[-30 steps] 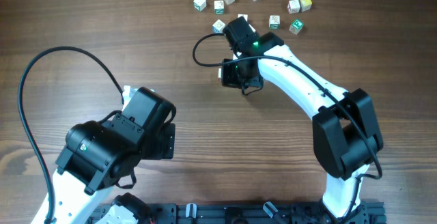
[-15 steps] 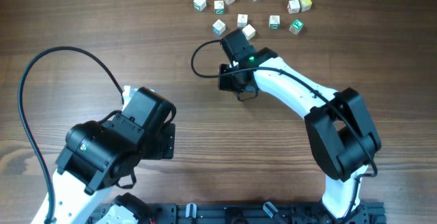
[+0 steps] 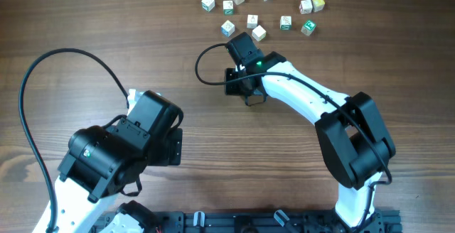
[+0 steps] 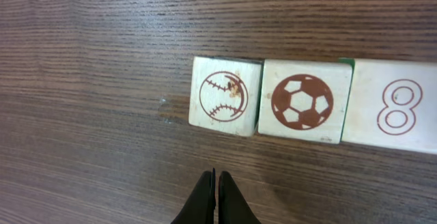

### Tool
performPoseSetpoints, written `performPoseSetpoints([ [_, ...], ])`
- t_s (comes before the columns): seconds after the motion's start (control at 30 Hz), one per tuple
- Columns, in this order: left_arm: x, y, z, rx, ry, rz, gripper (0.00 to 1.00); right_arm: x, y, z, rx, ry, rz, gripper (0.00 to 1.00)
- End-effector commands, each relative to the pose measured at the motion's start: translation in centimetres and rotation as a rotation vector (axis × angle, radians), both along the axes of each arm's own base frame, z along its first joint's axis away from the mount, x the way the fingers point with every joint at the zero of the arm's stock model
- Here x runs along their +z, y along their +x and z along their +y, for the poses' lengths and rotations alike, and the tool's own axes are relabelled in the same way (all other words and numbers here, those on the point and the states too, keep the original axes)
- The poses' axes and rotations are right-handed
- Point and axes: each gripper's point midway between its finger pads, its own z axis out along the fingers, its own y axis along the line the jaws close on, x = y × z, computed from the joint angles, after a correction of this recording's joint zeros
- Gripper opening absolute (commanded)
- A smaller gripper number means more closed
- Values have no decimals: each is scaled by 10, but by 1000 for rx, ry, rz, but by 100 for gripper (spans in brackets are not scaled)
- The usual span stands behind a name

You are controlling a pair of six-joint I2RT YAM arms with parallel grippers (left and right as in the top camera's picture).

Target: Form a horizontal line

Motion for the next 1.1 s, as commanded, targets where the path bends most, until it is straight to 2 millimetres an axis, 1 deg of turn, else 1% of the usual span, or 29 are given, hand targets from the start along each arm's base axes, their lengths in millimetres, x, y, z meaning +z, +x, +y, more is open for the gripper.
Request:
performPoseSetpoints([
  [0.0,-1,2,3,7,15,-6,100,-20,-2,-6,2,-43,20,5],
  [0.3,-1,1,3,7,15,-6,100,-22,-2,-6,2,-45,20,5],
  [0.5,-1,2,3,7,15,-6,100,-26,0,-10,-12,-47,28,5],
  [1.07,-1,1,3,7,15,-6,100,-26,6,-12,-24,-45,15,5],
])
